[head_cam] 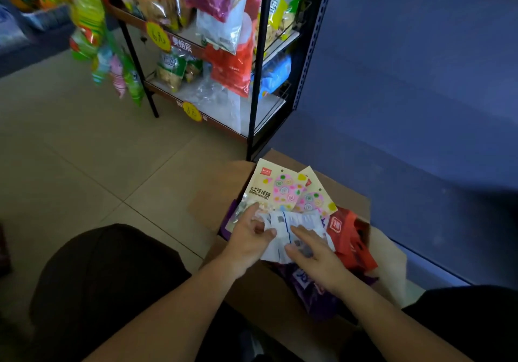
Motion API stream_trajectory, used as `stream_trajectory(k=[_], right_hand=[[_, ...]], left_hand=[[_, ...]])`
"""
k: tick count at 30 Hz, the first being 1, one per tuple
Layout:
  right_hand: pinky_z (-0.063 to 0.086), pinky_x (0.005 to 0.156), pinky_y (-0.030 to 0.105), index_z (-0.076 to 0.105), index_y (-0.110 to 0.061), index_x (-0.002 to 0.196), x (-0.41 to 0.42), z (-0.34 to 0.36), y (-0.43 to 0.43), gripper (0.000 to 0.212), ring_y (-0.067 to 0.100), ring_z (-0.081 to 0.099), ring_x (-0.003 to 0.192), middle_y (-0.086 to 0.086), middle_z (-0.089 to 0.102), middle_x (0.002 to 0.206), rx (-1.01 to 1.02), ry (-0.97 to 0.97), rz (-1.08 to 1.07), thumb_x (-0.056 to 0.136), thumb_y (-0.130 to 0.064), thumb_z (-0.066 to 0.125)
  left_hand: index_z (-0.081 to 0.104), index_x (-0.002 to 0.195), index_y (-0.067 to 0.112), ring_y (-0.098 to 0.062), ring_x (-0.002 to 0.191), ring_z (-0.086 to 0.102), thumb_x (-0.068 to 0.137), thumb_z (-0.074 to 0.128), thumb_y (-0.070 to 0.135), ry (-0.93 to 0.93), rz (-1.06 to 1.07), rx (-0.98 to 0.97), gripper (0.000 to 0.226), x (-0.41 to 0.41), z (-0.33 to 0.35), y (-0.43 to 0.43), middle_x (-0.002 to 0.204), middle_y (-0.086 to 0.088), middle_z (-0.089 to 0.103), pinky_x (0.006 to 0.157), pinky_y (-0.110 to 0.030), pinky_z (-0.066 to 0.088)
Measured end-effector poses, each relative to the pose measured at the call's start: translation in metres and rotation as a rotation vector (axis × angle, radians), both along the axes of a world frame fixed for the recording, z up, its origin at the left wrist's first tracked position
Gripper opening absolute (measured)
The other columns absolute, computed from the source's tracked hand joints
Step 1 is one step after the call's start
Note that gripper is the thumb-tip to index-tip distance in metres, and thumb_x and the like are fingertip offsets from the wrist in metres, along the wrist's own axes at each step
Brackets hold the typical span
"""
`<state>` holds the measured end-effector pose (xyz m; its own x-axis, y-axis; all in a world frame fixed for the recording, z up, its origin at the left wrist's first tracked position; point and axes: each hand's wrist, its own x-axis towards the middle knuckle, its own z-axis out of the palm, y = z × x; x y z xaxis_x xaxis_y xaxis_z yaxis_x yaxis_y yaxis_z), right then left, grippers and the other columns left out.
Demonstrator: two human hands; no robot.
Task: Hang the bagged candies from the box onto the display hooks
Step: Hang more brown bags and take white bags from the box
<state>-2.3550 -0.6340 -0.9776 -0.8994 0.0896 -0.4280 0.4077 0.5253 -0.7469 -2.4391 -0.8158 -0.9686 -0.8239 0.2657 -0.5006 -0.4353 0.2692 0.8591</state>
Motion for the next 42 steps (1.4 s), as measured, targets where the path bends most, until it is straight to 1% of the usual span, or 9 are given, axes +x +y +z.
stream_trajectory(k=[5,8,11,14,20,29,34,37,42], right_hand=[[0.032,0.122,0.046,0.039,-0.037,0.154,0.005,0.011,-0.005,0.107,0.011,0.026,0.151,-0.013,0.032,0.16,-0.133,-0.031,-0.071,0.063,-0.07,0.085],[0.056,0.092,0.038,0.062,-0.037,0.122,0.004,0.009,-0.005,0.052,0.008,0.065,0.11,-0.012,0.068,0.118,-0.063,0.132,-0.1,0.077,-0.049,0.084],[0.054,0.065,0.035,0.067,-0.023,0.102,0.004,0.007,0.0,0.009,0.012,0.065,0.072,-0.005,0.07,0.082,0.081,0.179,-0.224,0.093,-0.023,0.067],[0.041,0.051,0.028,0.07,-0.02,0.089,0.004,0.019,0.009,0.018,0.007,0.054,0.055,0.001,0.063,0.066,0.125,0.22,-0.27,0.093,-0.006,0.059],[0.061,0.068,0.029,0.077,-0.035,0.097,-0.005,0.073,0.041,0.044,0.005,0.073,0.079,-0.014,0.077,0.085,0.0,0.247,-0.346,0.084,0.006,0.067],[0.064,0.079,0.044,0.077,-0.014,0.105,0.004,0.089,0.077,0.027,0.026,0.078,0.086,0.01,0.08,0.096,-0.32,0.06,-0.44,0.085,0.004,0.077],[0.049,0.049,0.011,0.074,-0.012,0.107,0.005,0.081,0.077,0.012,-0.005,0.071,0.062,0.0,0.077,0.086,-0.223,-0.009,-0.396,0.099,-0.014,0.065],[0.064,0.063,0.031,0.078,-0.007,0.099,-0.004,0.076,0.082,0.013,0.013,0.077,0.073,0.007,0.08,0.086,-0.213,-0.033,-0.478,0.093,-0.017,0.074],[0.065,0.069,0.047,0.078,-0.006,0.082,-0.012,0.079,0.096,0.01,0.03,0.077,0.068,0.01,0.079,0.073,-0.204,0.01,-0.675,0.08,-0.012,0.086]], left_hand=[[0.019,0.16,0.025,-0.011,0.118,0.062,0.092,0.073,0.02,-0.168,-0.016,0.184,0.087,0.002,0.015,0.015,0.12,0.001,0.071,0.106,-0.033,0.045],[0.054,0.136,0.026,-0.018,0.106,0.074,0.1,0.062,0.026,-0.277,-0.074,0.313,0.037,0.004,0.03,0.024,0.116,0.004,0.073,0.096,-0.039,0.057],[0.061,0.121,0.043,-0.015,0.105,0.074,0.105,0.053,0.03,-0.274,-0.129,0.338,0.022,0.008,0.034,0.031,0.12,0.002,0.074,0.097,-0.041,0.055],[0.064,0.117,0.039,-0.014,0.112,0.069,0.102,0.057,0.036,-0.06,-0.138,0.149,0.017,0.003,0.028,0.037,0.133,0.001,0.066,0.104,-0.041,0.052],[0.047,0.147,0.031,-0.007,0.126,0.055,0.093,0.067,0.048,0.367,-0.319,0.022,0.06,-0.018,0.036,0.055,0.145,0.014,0.05,0.103,-0.031,0.051],[0.064,0.09,0.029,-0.018,0.078,0.072,0.082,0.082,0.024,0.382,-0.573,-0.047,0.02,-0.045,0.061,0.081,0.089,0.0,0.072,0.064,-0.039,0.062],[0.07,0.097,0.028,-0.007,0.083,0.065,0.086,0.079,0.021,0.386,-0.476,-0.117,0.016,-0.034,0.043,0.085,0.092,0.009,0.068,0.073,-0.032,0.059],[0.069,0.117,0.026,-0.002,0.107,0.059,0.089,0.076,0.02,0.432,-0.475,-0.145,0.03,-0.041,0.041,0.087,0.114,0.011,0.067,0.091,-0.025,0.05],[0.076,0.1,0.022,-0.007,0.086,0.063,0.091,0.072,0.019,0.606,-0.432,-0.252,0.011,-0.058,0.044,0.08,0.093,0.01,0.07,0.072,-0.025,0.049]])
